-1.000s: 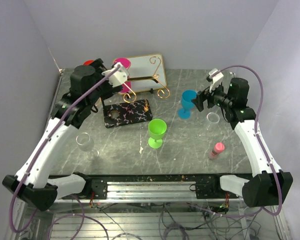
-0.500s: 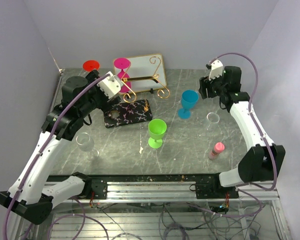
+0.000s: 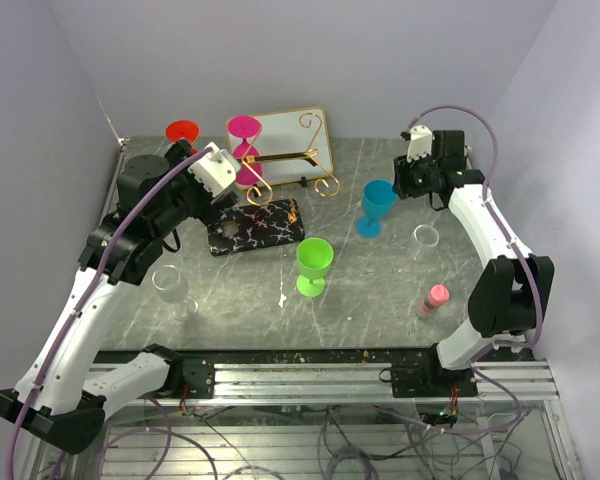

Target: Place the wine glass upside down on the wine glass rack

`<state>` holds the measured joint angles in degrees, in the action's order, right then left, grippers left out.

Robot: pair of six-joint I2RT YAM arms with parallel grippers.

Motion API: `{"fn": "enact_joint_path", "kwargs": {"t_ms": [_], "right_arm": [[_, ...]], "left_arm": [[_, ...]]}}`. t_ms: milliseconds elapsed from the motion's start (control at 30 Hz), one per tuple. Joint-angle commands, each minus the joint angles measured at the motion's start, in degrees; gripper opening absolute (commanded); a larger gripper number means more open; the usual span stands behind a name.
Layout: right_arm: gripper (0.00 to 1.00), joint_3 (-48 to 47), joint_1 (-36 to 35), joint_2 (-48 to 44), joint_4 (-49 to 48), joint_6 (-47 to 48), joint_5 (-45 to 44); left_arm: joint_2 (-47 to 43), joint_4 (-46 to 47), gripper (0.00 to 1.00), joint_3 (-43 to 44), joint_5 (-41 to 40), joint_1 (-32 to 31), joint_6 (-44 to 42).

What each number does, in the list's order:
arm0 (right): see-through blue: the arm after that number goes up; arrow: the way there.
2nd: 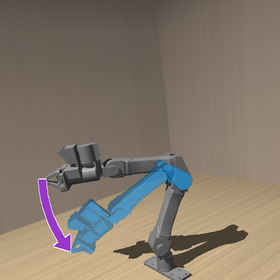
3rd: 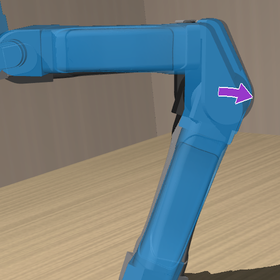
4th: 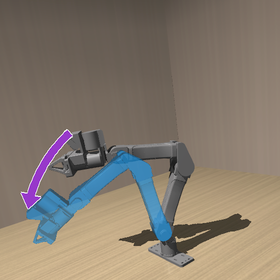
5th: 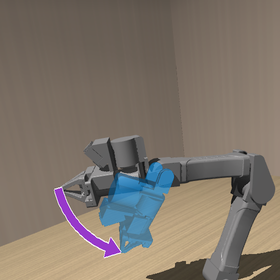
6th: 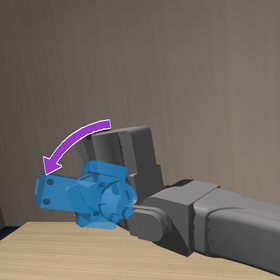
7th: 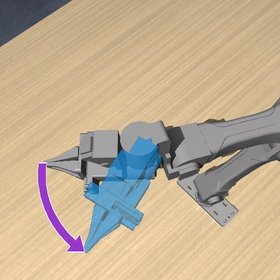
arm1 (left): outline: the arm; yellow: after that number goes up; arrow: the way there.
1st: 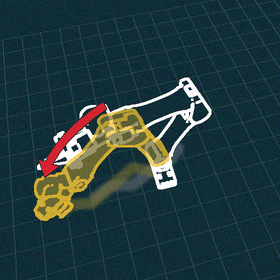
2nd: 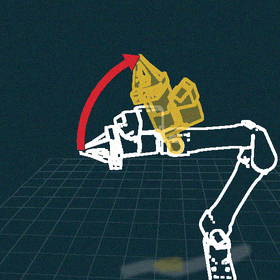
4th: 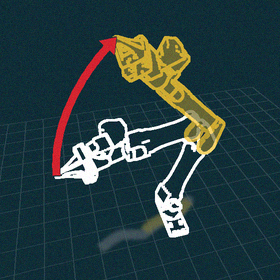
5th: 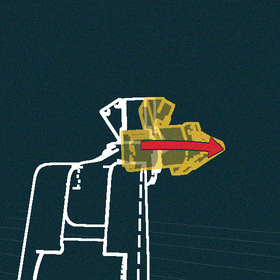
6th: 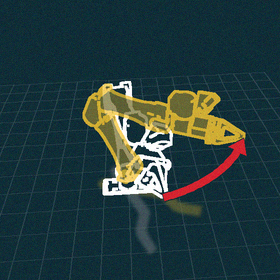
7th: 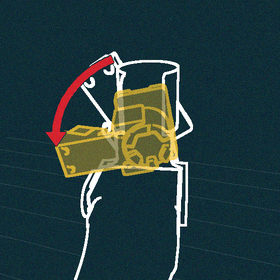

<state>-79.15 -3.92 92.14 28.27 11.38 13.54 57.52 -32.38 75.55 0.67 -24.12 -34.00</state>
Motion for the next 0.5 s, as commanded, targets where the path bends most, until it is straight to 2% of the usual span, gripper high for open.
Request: {"fn": "enact_joint_path", "kwargs": {"t_ms": [0, 300, 467], "right_arm": [[0.39, -3.4, -0.6, 2.5, 1.4, -0.6, 0.5], [0.28, -5.4, -1.5, 5.5, 3.0, 0.1, -0.5], [0.18, -5.7, -1.9, 6.2, 3.6, 0.3, 0.2]], "left_arm": [[0.1, 2.1, 0.99, 0.7, 1.0, 0.5, 0.7], [1.5, 2.4, 0.99, 1.5, 0.8, 0.5, 0.4], [1.9, 2.5, 0.99, 1.4, 0.8, 0.5, 0.0]]}}
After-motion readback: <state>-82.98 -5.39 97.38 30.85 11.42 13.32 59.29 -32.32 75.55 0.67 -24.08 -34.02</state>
